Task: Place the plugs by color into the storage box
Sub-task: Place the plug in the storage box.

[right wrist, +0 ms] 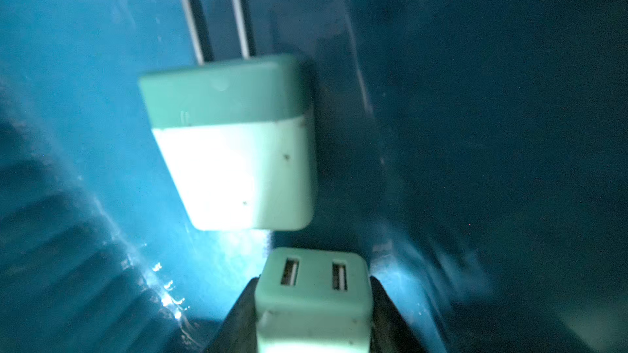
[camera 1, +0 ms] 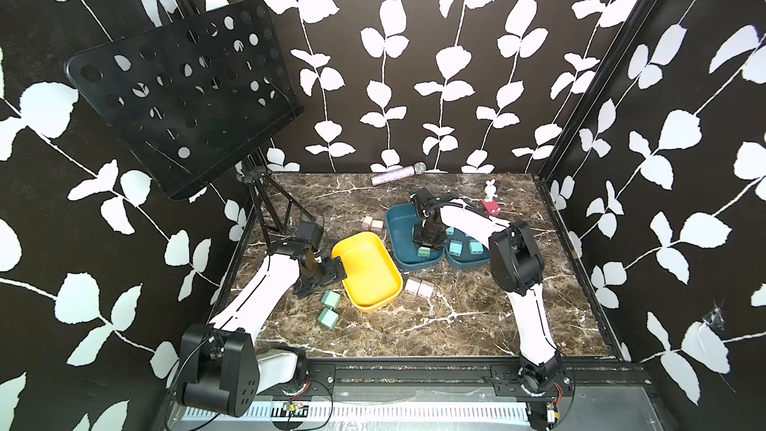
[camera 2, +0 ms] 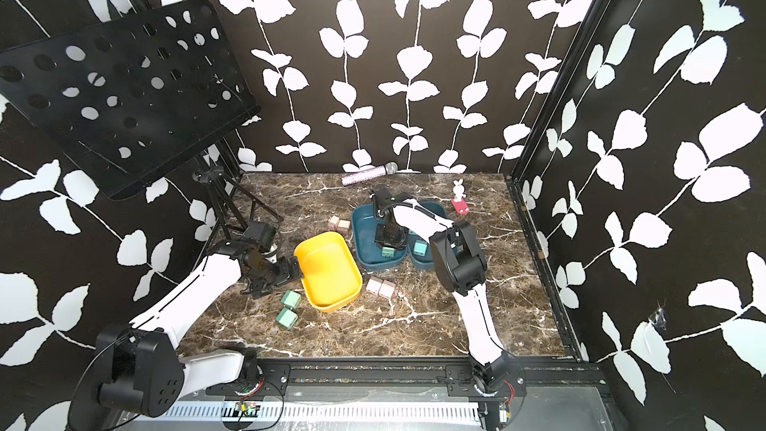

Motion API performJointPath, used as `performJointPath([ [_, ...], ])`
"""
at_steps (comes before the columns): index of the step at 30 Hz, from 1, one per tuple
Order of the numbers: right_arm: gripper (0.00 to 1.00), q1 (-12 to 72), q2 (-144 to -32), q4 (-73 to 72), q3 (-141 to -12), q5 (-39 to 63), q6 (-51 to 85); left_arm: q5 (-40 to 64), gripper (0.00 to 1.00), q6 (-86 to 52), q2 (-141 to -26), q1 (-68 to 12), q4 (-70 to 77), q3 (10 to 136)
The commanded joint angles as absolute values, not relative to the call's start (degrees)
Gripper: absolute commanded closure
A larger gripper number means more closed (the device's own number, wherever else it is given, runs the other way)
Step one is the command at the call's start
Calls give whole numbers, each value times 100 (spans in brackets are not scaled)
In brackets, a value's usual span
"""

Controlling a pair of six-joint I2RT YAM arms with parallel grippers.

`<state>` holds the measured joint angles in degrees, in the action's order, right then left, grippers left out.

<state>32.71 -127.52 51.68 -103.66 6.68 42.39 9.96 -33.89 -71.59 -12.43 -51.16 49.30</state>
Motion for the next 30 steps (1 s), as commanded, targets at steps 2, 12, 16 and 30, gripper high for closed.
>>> performJointPath([
  [2, 48, 3322, -12843, 5257, -10340, 650, 4106, 1211, 1, -3624, -7403, -1213, -5238, 4789],
  [12, 32, 3516, -12005, 5426, -10336, 427, 3845, 1613, 3, -4052, -7424, -1216, -4873, 4508],
  [16, 31, 4003, -11464, 5661, -10390, 234, 3693, 1626, 3, -4012, -7375, -1216, -5040, 4590],
  [30, 30, 6409, -11877, 5366, -11261, 461, 3529, 1183, 3, -3541, -7465, -347, -6056, 5426],
])
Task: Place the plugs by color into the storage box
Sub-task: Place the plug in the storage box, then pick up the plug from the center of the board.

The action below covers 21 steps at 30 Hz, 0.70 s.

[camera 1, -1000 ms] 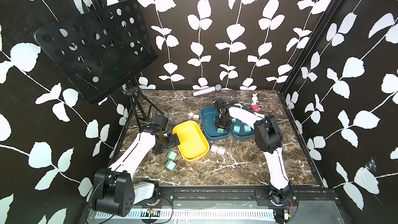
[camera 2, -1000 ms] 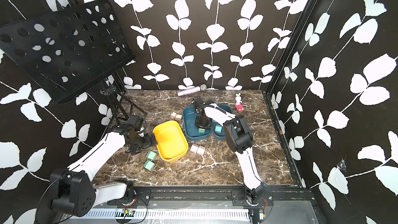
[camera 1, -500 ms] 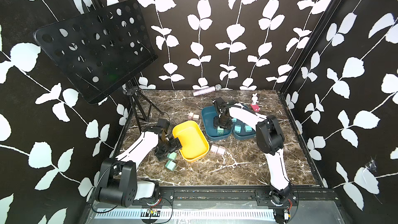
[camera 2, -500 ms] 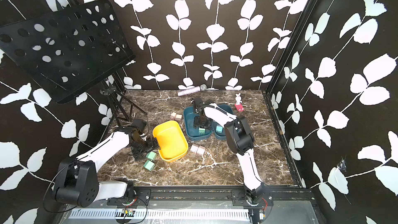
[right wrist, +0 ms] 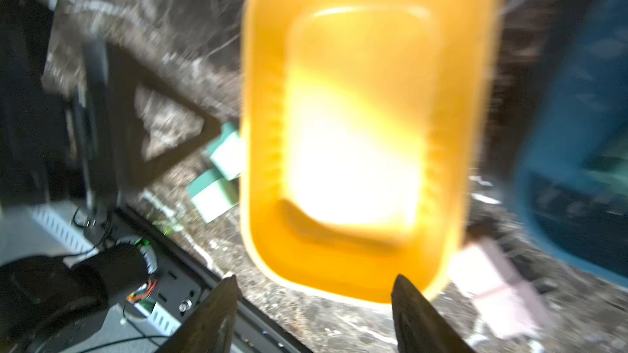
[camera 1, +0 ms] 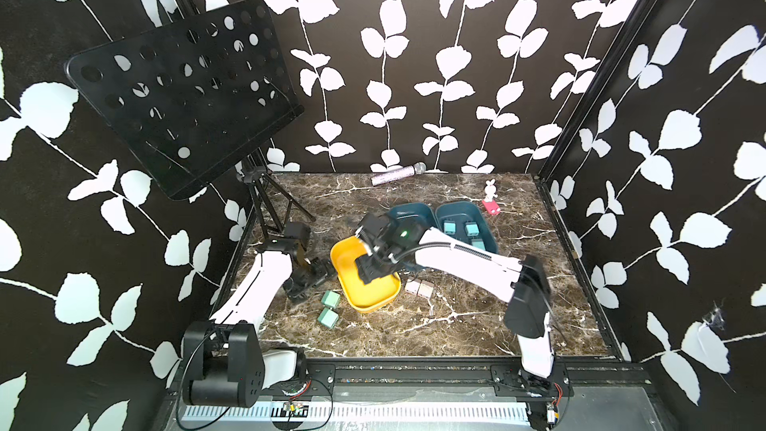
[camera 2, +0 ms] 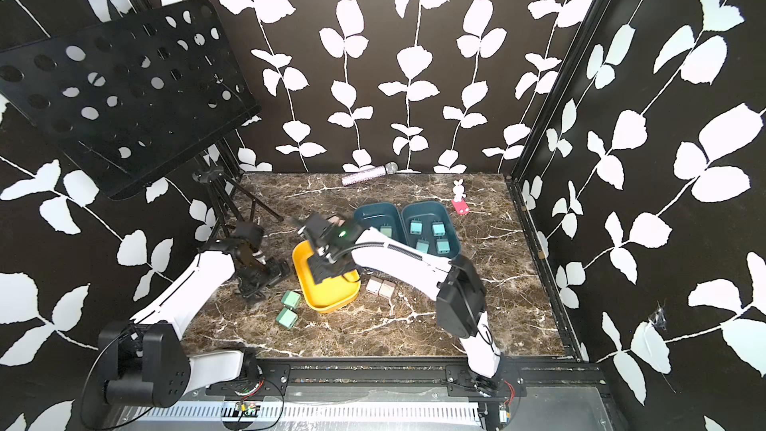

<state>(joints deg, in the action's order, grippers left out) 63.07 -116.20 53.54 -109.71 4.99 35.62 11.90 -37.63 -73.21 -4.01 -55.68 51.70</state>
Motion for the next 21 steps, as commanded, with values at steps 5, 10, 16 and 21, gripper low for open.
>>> performJointPath([
  [5, 30, 6592, -12314, 5353, -11578, 393, 3696, 1505, 5, -4026, -7396, -350, -6009, 5064],
  [10, 30, 6546, -12646, 5251, -11632, 350, 3852, 1789, 10, -4811, -6954, -351, -5709, 4466],
  [16, 30, 6379, -12925, 5177, -11682, 299, 3980, 1945, 10, -5423, -6384, -355, -5871, 4124],
  [21, 30, 6199, -13063, 5112, -11706, 281, 4039, 2103, 10, -5743, -6027, -376, -5805, 3649],
])
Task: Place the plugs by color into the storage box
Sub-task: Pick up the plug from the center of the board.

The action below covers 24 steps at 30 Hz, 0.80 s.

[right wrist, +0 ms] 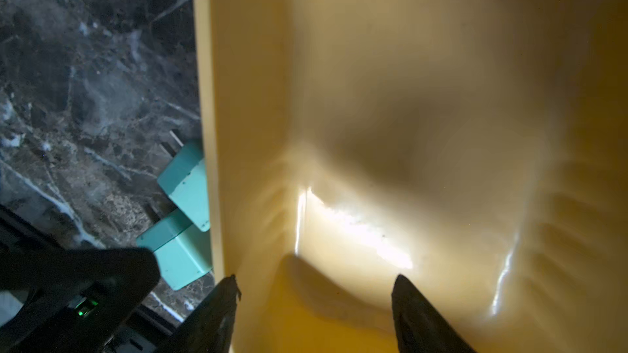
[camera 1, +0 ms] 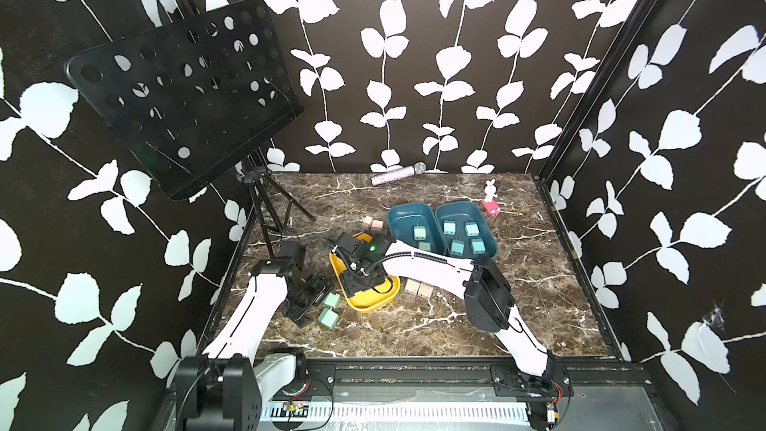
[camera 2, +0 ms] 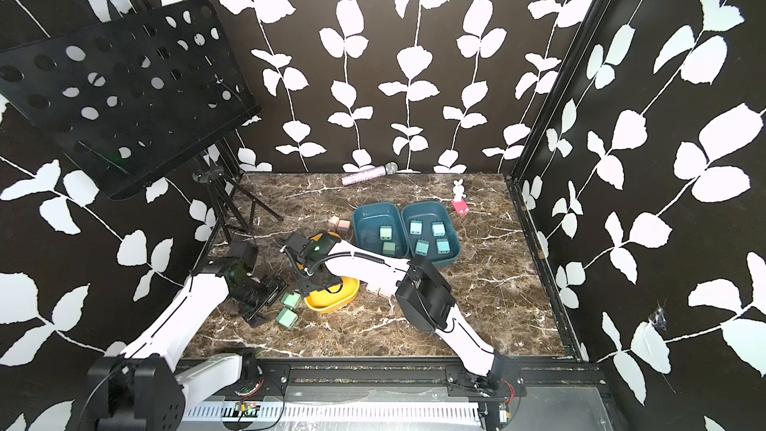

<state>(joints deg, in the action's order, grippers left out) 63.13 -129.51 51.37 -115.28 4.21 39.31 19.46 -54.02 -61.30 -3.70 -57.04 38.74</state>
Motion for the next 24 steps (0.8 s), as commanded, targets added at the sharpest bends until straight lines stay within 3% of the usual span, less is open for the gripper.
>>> performJointPath([
  [1, 30, 6154, -13099, 5109, -11711, 281, 4043, 2133, 11, -5744, -5994, -387, -5807, 3577],
  [15, 30, 5913, -13271, 5039, -11957, 303, 4036, 1627, 21, -5839, -5790, -668, -6022, 3150],
  [24, 29, 5906, -12608, 4602, -11013, 174, 4241, 1348, 26, -6138, -6289, -679, -5562, 3333],
])
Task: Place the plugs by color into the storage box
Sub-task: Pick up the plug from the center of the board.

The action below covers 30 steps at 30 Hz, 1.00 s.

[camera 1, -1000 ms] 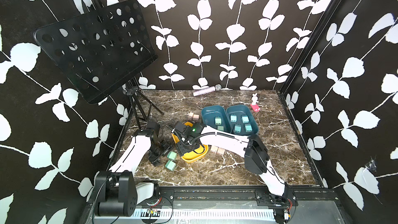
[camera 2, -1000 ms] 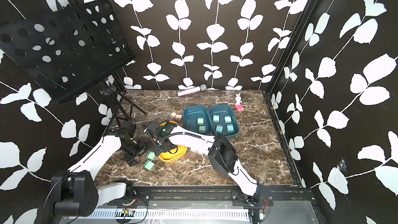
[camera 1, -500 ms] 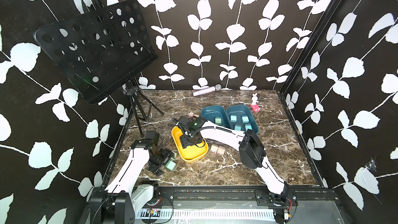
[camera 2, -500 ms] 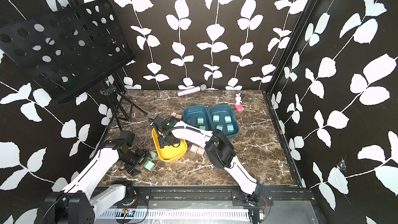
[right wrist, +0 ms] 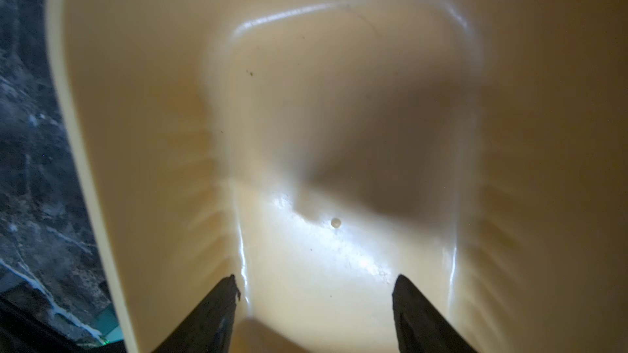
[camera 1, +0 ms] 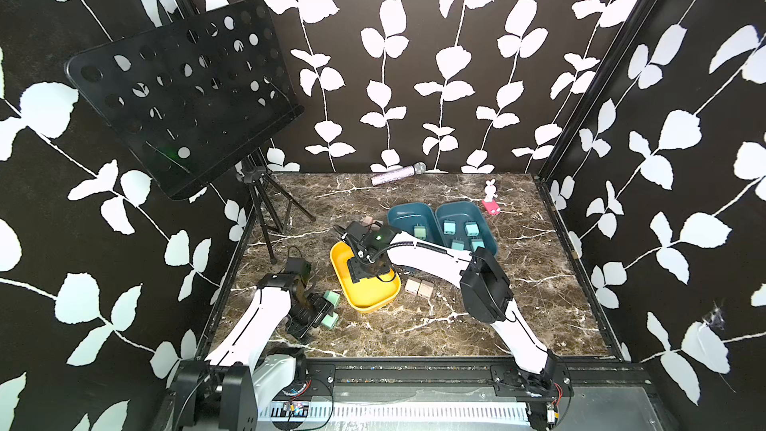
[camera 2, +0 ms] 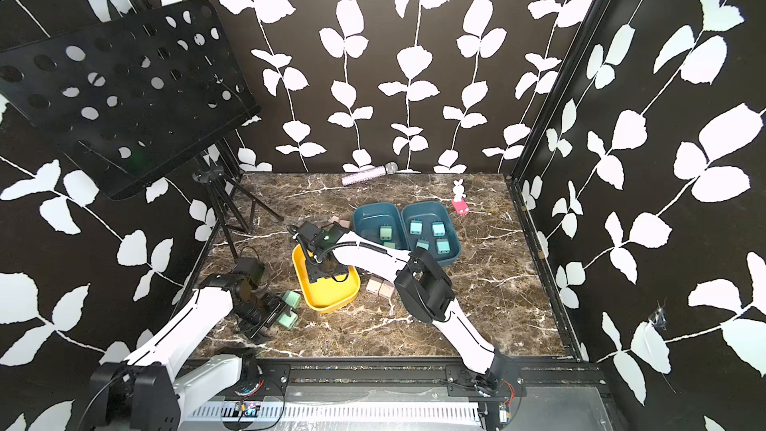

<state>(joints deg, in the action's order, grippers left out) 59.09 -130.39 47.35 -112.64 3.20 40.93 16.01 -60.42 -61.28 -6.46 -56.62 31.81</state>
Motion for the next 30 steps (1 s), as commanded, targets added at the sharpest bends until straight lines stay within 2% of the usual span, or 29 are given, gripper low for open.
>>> performJointPath([
  [1, 29, 5906, -12499, 4506, -10846, 164, 4292, 1276, 26, -6110, -6369, -692, -5563, 3435],
  [5, 29, 5910, -12104, 4139, -10267, 105, 4514, 1073, 26, -6054, -6694, -798, -5604, 3744],
  [8, 29, 5907, -11935, 3991, -9977, 40, 4625, 1208, 26, -6357, -6805, -890, -5531, 3509],
  [12, 29, 5906, -11792, 3897, -9746, -34, 4684, 1295, 26, -6840, -6615, -1000, -5335, 3132],
  [19, 29, 5909, -11677, 3760, -9577, -86, 4762, 1102, 27, -6692, -6805, -1026, -5422, 3344],
  [23, 29, 5908, -11672, 3718, -9581, -94, 4783, 984, 36, -6581, -7095, -1115, -5324, 3515],
  [30, 29, 5891, -11520, 3802, -9439, -245, 4755, 1021, 45, -6506, -7513, -1291, -5292, 3695],
])
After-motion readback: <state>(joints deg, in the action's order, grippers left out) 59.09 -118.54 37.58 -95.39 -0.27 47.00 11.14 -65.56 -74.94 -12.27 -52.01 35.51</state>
